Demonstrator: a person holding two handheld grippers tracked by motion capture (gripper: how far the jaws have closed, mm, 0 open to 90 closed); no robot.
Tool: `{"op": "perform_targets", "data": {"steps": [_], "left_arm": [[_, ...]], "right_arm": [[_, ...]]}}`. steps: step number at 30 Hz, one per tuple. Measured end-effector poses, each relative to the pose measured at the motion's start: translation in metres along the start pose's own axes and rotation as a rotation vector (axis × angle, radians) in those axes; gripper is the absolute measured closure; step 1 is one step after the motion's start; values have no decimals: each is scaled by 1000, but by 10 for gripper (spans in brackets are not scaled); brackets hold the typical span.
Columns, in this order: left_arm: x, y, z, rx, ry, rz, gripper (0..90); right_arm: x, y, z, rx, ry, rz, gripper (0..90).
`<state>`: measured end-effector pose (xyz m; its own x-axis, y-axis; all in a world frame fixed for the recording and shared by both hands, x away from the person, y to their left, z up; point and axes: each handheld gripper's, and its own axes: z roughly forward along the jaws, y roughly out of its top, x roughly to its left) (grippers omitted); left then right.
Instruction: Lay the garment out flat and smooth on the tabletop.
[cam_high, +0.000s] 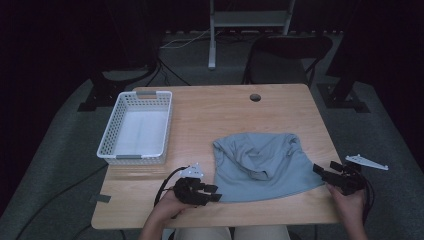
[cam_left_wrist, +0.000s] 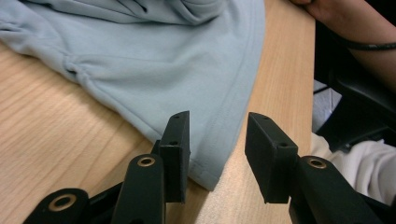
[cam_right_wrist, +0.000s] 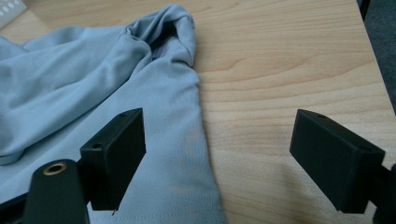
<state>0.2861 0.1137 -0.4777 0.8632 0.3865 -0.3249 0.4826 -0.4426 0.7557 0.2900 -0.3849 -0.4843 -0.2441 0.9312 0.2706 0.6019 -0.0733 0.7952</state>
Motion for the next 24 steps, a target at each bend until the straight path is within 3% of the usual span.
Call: {"op": "perform_targets", "data": {"steps": [2,4,6,10,12,15,18,20,22,24], "left_arm": [[0,-1,-2,-6,18,-14,587],[0,0,-3,-20,53,-34,481],[-1,0,-4,-31,81,-42,441],[-1,2,-4,-50,137,-72,303],[1,2,-3,-49,168,-92,300],[4,3,-1,-43,200,-133,223],[5,4,0,-44,216,-152,220],[3,6,0,-52,239,-161,219],[2,9,1,-61,238,-165,125],[-1,13,2,-69,271,-168,125]], "right_arm": [[-1,0,-1,-11,14,7,175],[-3,-1,-2,-32,8,26,175],[-5,-1,-1,-27,34,28,176],[1,-2,-1,-48,74,-36,177],[4,-2,-2,-64,86,-65,177],[5,-2,-2,-67,92,-79,179],[6,-1,-3,-90,92,-107,221],[7,1,-6,-109,119,-105,218],[12,5,-10,-132,144,-87,212],[19,13,-16,-128,192,-79,156]]}}
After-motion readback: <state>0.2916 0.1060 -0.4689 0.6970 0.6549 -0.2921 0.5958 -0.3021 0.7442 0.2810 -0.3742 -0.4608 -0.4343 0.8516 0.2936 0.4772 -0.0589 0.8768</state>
